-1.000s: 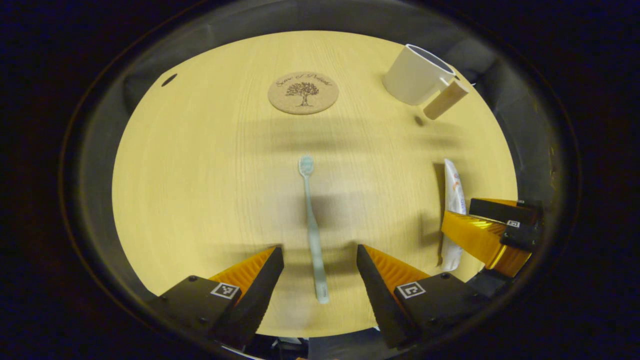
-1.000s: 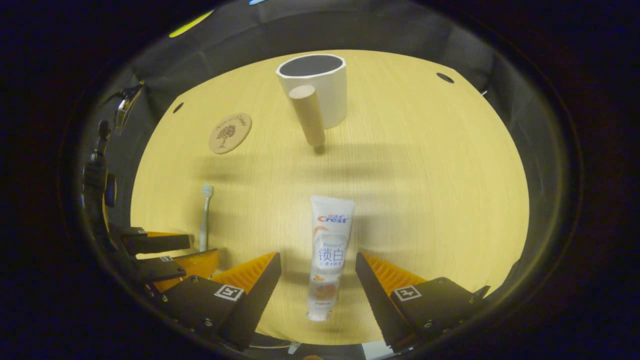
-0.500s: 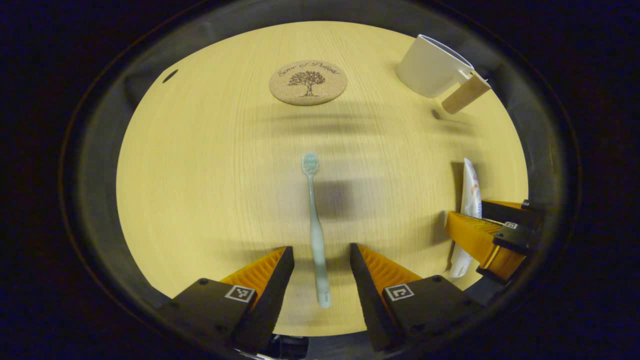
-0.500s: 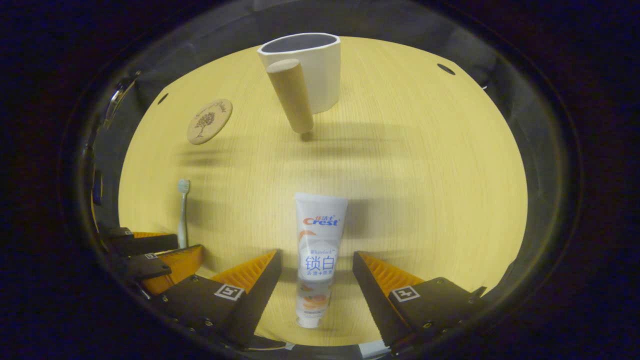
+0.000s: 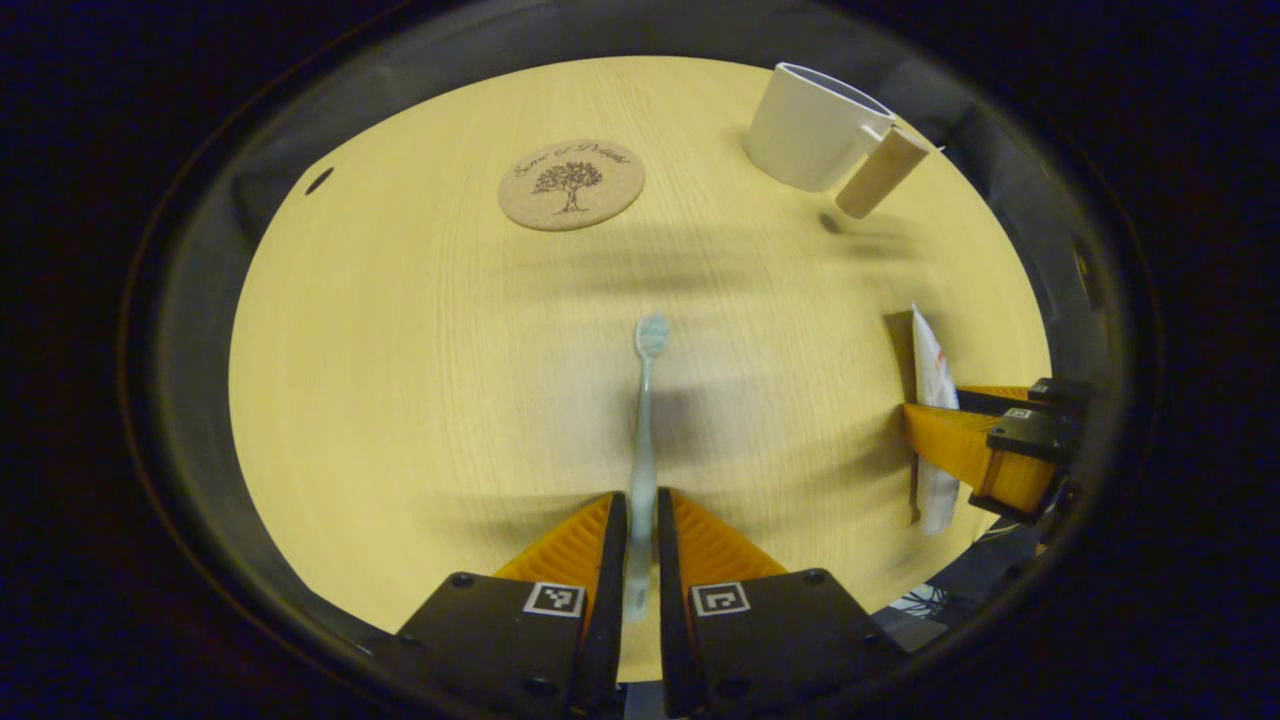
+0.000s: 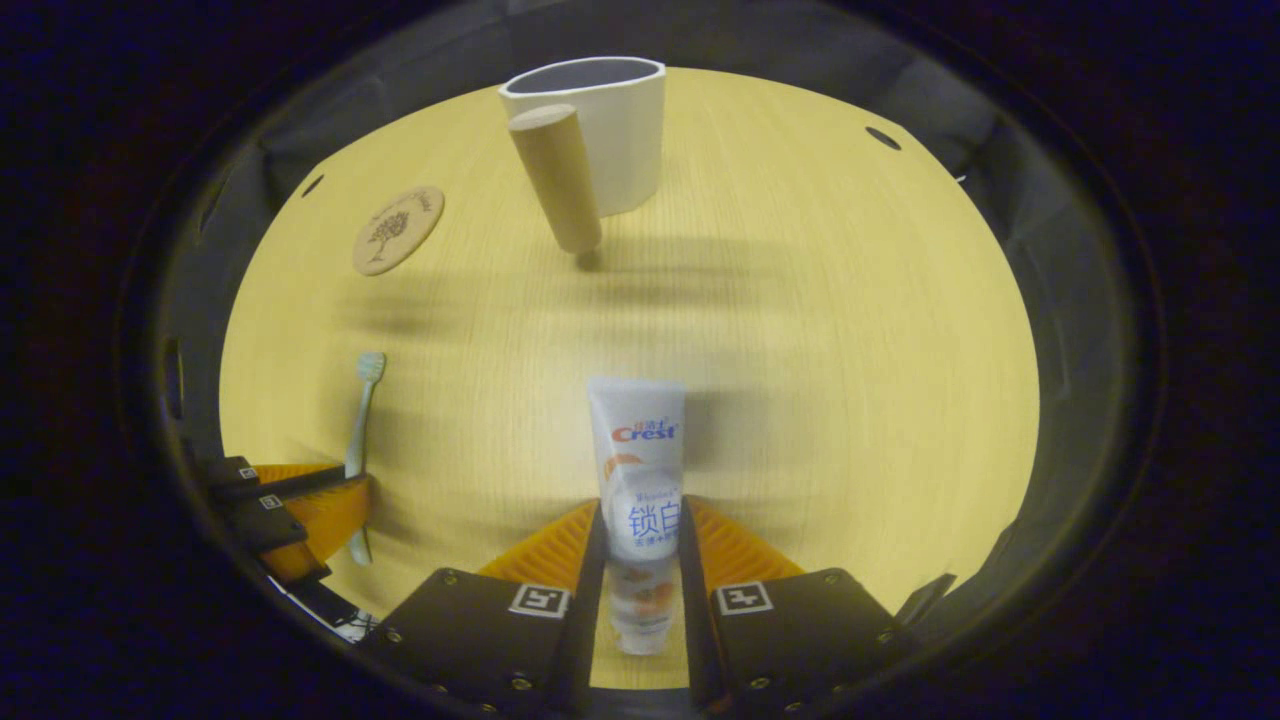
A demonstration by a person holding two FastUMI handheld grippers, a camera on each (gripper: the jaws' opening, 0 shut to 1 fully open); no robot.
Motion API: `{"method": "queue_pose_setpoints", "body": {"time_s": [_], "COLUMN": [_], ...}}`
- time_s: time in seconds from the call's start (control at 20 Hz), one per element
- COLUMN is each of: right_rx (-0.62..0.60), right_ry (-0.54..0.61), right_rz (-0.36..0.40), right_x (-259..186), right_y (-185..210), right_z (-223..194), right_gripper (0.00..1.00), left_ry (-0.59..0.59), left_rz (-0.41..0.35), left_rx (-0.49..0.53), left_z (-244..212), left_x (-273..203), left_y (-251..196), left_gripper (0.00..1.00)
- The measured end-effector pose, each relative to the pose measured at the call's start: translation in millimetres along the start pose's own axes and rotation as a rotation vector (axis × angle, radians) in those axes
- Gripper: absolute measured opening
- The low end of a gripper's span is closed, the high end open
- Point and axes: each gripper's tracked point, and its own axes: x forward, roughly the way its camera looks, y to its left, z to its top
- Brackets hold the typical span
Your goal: Put the toothbrush and toothpaste on the desktop into the cup, then pick up the cup and place it on the coaster on the desktop.
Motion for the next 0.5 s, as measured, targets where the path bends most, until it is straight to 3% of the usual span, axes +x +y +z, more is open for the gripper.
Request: {"method": "queue_pose_setpoints", "body": {"time_s": [0.05,0.2,0.25,0.5], "right_rx": [0.002,0.017,0.017,0.024], "right_ry": [-0.003,-0.016,-0.021,-0.066], "right_rz": [0.01,0.029,0.038,0.085], "right_x": [-0.6,-0.7,-1.3,-3.2], "right_y": [-0.6,0.3,-0.6,-1.0], "right_z": [-0.2,0.2,0.1,2.1], "right_gripper": [0.39,0.34,0.34,0.33], "left_ry": [-0.002,-0.019,-0.029,-0.08], "left_rz": [-0.005,0.001,0.006,0.002], "left_rx": [0.002,0.02,0.024,0.026], "left_z": [-1.4,-0.6,-0.8,0.5], "left_x": [0.6,1.0,0.8,0.4], "left_y": [-0.8,-1.5,-1.7,-1.4], "left_gripper": [0.13,0.13,0.09,0.09]}}
